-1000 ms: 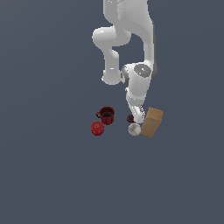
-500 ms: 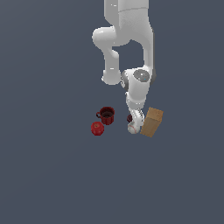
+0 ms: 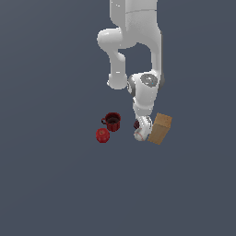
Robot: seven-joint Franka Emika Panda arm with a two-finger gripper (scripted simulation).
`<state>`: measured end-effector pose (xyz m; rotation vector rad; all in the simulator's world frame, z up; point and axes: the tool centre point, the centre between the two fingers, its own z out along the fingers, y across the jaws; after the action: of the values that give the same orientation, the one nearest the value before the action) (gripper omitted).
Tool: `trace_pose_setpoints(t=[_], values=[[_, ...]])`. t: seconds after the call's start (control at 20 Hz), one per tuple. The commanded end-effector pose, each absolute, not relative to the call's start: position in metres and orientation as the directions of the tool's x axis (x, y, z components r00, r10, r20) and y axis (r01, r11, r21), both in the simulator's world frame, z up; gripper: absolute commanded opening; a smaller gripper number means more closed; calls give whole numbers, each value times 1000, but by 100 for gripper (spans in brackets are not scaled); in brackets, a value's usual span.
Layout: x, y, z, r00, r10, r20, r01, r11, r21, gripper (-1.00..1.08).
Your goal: Pick up a designated object from a clutter of objects.
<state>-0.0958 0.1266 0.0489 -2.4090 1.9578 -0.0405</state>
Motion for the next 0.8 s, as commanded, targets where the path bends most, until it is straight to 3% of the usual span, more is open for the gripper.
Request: trace_pose_setpoints(t=[0.0,0.15,0.2,0.75], values=[[-111,122,30,203,-979,0,-979,-203,0,-100],[-111,122,30,203,-979,0,-979,-203,0,-100],[-96,126,49,205,-979,-1,-978,-205,-45,-100],[-99,112,71,205,-979,-1,-978,-205,-42,-100]])
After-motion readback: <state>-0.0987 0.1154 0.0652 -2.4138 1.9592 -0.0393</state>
